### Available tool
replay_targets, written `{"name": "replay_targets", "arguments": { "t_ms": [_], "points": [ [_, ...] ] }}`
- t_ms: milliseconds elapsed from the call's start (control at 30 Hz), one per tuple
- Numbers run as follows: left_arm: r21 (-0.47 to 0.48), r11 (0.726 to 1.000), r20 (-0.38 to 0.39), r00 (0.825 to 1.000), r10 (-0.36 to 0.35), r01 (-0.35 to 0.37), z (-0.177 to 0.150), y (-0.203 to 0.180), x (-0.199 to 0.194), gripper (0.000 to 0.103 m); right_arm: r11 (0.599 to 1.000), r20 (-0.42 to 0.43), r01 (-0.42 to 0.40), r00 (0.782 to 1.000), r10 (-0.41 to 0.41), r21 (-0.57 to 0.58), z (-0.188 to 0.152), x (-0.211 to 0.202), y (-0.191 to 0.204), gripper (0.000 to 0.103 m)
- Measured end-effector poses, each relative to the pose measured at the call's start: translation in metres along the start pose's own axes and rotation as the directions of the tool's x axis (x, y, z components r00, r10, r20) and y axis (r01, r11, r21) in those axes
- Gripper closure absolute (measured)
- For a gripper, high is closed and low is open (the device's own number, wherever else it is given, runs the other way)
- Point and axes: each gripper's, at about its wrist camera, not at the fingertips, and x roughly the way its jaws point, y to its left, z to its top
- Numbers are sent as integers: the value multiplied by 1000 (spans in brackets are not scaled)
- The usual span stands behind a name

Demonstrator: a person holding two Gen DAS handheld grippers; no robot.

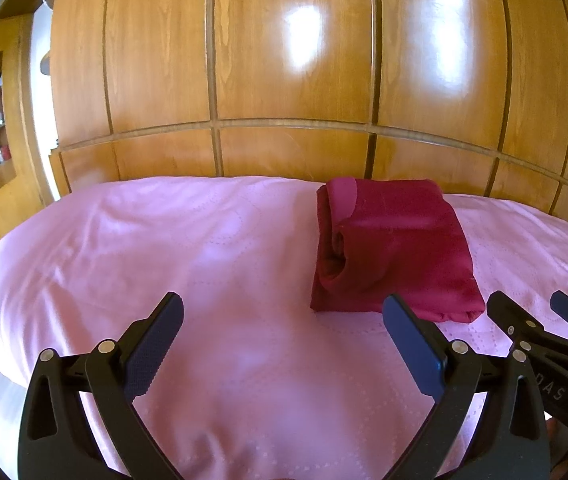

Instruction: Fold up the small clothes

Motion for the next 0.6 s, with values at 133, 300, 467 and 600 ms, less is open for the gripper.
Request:
{"name": "replay_targets", "arguments": {
  "t_ms": [133,300,467,600],
  "points": [
    [3,1000,6,1000,1,-1,0,1,-2,4,1000,3,-2,1000,2,-2,0,-1,1,3],
    [3,1000,15,1000,4,-4,1,2,-5,4,1000,5,-6,1000,6,-4,-1,-1,3,3],
    [5,1000,25,1000,4,-4,2,3,-8,4,1000,5,-3,1000,3,-2,-1,-2,3,3],
    [6,1000,34,999,3,-3,2,2,-11,4,1000,6,-3,1000,3,-1,-1,-2,3,3]
  ]
}}
